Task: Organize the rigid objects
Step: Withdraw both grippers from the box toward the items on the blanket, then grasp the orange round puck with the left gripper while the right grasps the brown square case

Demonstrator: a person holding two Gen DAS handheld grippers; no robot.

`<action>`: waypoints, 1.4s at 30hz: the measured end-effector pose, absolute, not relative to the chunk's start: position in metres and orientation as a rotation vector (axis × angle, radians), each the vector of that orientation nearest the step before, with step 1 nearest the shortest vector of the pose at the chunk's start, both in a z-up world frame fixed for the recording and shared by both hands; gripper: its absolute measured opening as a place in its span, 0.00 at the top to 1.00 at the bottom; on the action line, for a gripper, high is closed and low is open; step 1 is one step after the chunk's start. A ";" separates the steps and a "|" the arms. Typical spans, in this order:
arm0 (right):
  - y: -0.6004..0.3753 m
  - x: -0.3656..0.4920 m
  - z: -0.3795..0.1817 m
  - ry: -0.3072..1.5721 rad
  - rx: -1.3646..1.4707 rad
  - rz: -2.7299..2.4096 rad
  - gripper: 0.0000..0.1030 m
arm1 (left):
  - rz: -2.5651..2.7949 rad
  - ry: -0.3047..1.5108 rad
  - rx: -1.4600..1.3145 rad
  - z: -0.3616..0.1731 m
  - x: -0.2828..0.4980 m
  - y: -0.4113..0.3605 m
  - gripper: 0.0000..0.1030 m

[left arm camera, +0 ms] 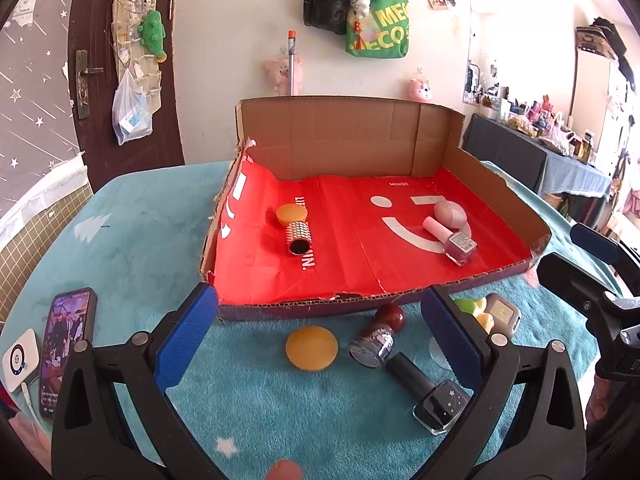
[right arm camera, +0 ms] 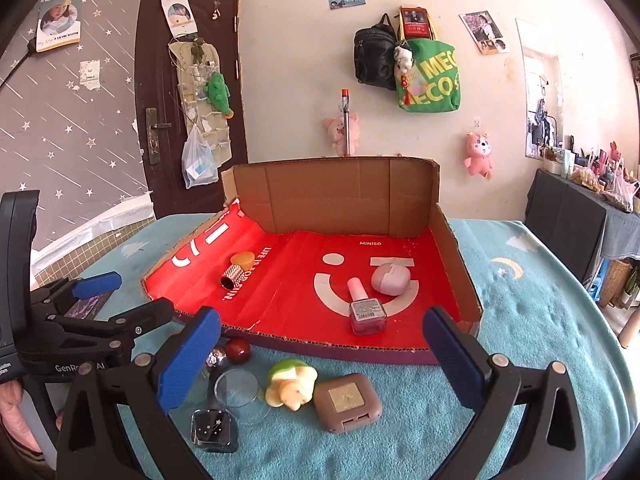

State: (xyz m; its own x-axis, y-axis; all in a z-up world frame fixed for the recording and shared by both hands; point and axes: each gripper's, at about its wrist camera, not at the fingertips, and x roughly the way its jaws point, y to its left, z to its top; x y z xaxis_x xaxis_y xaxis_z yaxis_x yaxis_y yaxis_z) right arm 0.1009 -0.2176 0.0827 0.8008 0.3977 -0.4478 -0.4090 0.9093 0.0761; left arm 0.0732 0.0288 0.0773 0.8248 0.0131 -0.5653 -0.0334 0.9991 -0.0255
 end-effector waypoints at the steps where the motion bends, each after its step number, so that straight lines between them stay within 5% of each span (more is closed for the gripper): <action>1: -0.218 0.100 0.082 0.476 -0.023 0.430 0.00 | 0.027 0.601 -0.029 0.076 0.072 0.027 0.00; 12: -0.220 0.089 0.070 0.493 -0.011 0.443 0.00 | 0.007 0.656 -0.076 0.059 0.066 0.031 0.00; 33: -0.215 0.076 0.042 0.585 -0.029 0.444 0.19 | -0.005 0.711 -0.091 0.038 0.052 0.030 0.01; 42: -0.218 0.087 0.027 0.641 -0.049 0.382 0.29 | 0.031 0.750 -0.089 0.025 0.060 0.035 0.17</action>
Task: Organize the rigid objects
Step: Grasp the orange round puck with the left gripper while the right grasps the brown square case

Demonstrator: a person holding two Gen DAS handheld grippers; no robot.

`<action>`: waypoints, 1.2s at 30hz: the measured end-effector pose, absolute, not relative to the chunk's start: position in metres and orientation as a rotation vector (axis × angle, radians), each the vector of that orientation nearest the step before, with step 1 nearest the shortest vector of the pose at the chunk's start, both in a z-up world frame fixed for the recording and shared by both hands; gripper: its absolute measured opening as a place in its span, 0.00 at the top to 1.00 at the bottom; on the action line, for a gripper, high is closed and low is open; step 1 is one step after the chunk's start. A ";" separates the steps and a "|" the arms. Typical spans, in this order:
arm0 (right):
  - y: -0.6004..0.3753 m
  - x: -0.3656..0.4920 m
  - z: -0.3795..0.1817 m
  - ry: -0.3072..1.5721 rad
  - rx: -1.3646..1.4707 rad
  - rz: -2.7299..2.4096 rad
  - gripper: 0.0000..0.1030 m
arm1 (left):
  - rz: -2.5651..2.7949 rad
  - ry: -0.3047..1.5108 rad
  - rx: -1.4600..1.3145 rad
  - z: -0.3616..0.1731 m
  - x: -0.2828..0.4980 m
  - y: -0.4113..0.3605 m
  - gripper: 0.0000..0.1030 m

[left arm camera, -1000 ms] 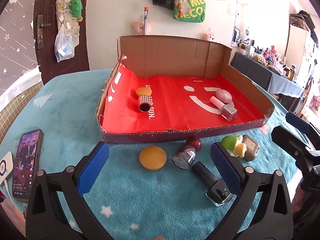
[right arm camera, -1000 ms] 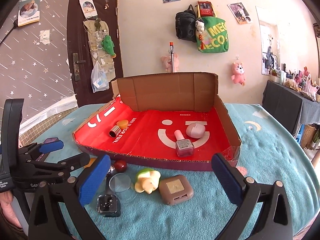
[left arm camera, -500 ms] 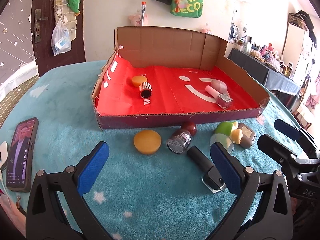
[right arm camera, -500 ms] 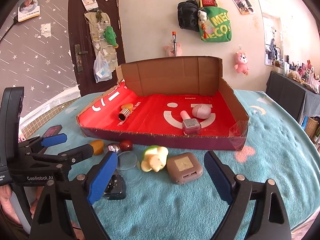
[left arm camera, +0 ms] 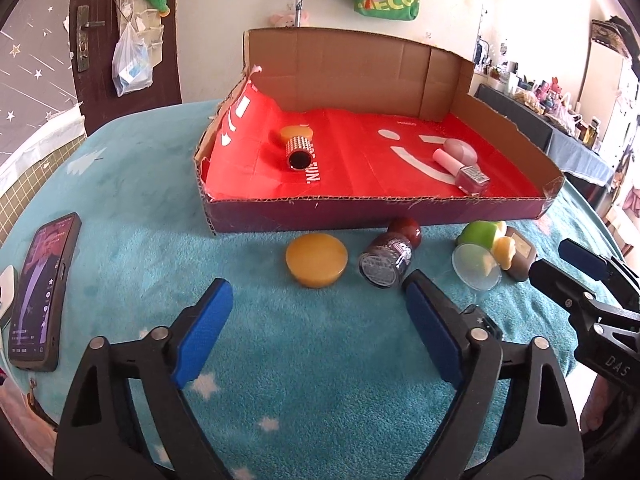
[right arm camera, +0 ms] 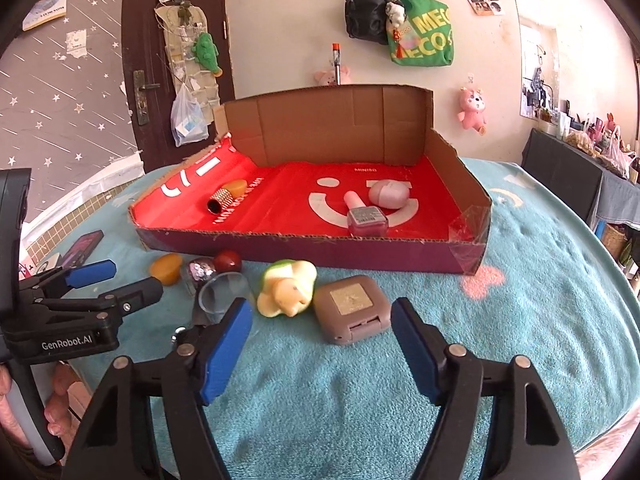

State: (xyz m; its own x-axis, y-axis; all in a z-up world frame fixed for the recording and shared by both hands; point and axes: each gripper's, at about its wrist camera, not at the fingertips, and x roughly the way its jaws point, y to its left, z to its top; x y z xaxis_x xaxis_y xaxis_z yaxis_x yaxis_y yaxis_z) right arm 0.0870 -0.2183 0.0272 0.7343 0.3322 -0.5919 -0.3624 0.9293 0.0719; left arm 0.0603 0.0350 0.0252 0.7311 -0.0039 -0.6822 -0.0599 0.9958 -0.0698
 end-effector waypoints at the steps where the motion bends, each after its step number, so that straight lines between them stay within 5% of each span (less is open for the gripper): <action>1: -0.218 0.089 0.026 0.648 -0.052 0.373 0.30 | 0.032 0.757 -0.090 0.024 0.062 0.036 0.20; 8: -0.222 0.104 0.013 0.705 -0.075 0.318 0.35 | 0.040 0.809 -0.105 0.013 0.075 0.042 0.34; 21: -0.218 0.125 0.004 0.761 -0.078 0.324 0.37 | 0.049 0.823 -0.107 0.009 0.093 0.048 0.42; 27: -0.218 0.128 0.003 0.777 -0.065 0.342 0.47 | 0.022 0.817 -0.123 0.012 0.095 0.048 0.64; 36: -0.221 0.117 0.016 0.747 -0.042 0.357 0.47 | 0.001 0.779 -0.115 0.024 0.081 0.043 0.65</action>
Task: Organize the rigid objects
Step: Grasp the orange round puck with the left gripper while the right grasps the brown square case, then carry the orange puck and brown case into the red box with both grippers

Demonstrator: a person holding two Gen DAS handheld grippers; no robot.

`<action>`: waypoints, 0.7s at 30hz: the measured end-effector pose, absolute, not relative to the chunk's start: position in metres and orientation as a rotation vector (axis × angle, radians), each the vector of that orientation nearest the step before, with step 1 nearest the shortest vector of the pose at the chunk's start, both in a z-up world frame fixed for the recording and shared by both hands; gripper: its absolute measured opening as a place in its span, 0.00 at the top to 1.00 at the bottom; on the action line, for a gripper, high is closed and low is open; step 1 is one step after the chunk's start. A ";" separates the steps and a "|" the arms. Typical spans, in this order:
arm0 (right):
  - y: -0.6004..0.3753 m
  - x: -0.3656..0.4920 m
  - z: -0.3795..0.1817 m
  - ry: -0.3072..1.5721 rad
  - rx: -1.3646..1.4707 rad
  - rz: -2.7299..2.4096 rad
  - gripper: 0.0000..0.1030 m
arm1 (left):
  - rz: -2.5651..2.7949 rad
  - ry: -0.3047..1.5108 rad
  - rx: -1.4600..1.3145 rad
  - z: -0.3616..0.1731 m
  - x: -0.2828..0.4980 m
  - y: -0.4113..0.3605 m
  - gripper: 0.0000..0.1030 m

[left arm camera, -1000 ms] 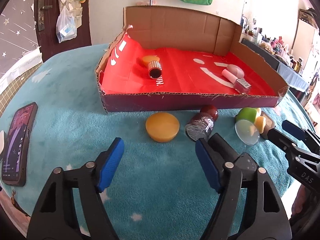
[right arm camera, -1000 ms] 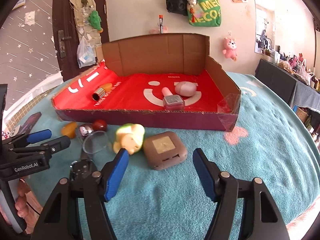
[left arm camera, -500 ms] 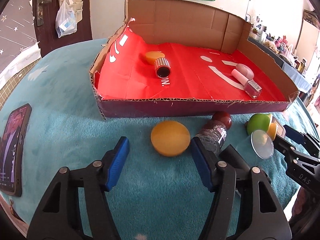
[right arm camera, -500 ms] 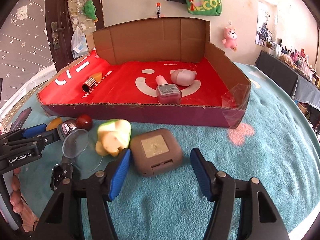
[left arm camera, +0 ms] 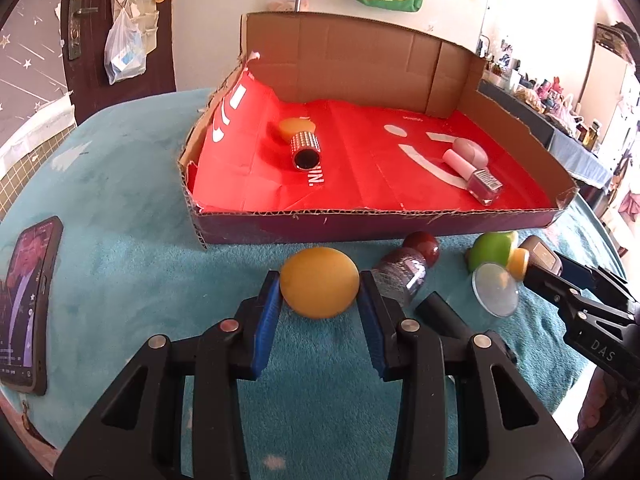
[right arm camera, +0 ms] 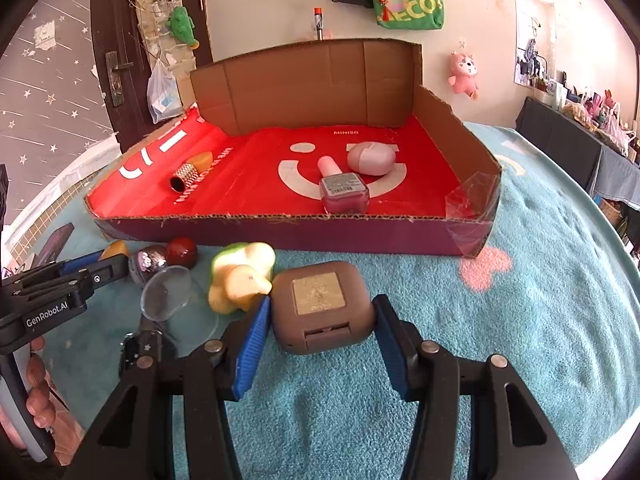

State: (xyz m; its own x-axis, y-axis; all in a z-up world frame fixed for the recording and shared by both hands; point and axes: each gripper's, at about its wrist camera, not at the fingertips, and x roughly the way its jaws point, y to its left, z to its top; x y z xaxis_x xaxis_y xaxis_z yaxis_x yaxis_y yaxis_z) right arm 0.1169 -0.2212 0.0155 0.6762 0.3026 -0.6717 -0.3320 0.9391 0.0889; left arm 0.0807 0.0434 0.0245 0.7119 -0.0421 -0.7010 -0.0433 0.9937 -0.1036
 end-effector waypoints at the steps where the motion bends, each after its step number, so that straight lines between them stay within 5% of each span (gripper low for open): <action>1: -0.221 0.114 0.019 0.736 -0.043 0.355 0.47 | -0.003 0.775 -0.116 0.026 0.080 0.043 0.65; 21: -0.218 0.098 0.046 0.660 -0.016 0.411 0.47 | -0.057 0.711 -0.106 0.050 0.064 0.030 0.65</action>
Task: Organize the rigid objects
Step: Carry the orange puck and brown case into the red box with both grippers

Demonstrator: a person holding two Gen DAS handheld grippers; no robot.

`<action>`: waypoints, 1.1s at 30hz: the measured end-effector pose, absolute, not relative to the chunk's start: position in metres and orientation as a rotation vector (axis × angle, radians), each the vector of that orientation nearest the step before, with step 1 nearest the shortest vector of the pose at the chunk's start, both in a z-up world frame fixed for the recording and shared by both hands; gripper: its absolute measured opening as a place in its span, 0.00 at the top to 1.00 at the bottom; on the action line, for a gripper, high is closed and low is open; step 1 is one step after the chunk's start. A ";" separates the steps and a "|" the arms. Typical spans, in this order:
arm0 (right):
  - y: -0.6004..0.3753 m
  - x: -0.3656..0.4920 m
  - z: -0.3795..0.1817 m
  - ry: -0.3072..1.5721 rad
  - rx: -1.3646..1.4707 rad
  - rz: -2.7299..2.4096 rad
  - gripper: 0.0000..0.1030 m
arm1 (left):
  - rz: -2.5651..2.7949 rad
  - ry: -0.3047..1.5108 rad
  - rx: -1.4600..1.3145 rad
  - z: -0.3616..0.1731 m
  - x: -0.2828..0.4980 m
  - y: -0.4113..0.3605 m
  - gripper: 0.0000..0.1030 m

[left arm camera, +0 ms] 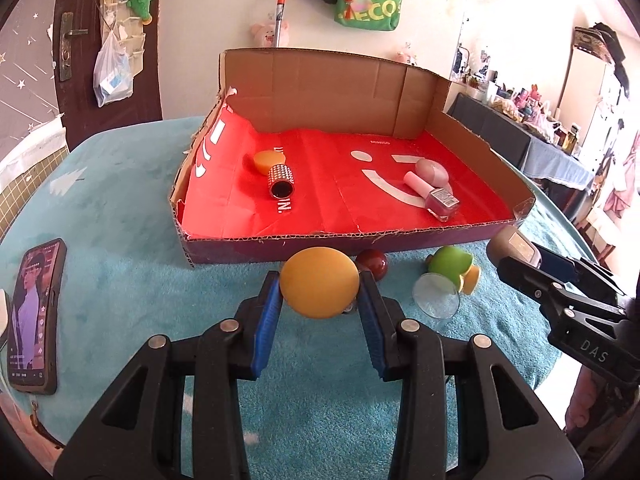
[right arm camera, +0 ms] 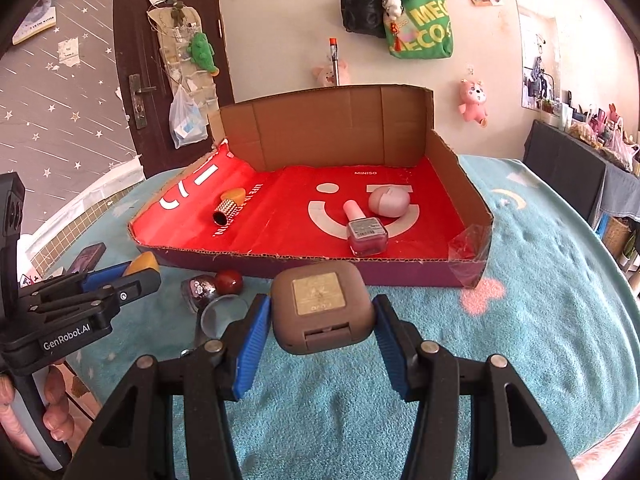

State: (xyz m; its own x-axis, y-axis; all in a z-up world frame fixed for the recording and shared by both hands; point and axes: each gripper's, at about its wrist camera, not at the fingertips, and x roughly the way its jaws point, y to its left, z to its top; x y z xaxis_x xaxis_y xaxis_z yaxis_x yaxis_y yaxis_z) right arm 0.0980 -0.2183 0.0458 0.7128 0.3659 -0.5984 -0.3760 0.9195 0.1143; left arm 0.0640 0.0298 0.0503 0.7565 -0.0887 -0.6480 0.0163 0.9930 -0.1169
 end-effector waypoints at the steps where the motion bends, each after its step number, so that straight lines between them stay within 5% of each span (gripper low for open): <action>1: -0.218 0.098 0.046 0.658 -0.015 0.413 0.47 | -0.059 0.711 -0.106 0.050 0.064 0.029 0.65; 33: -0.206 0.130 0.061 0.650 -0.009 0.475 0.47 | -0.121 0.680 -0.118 0.066 0.100 0.026 0.65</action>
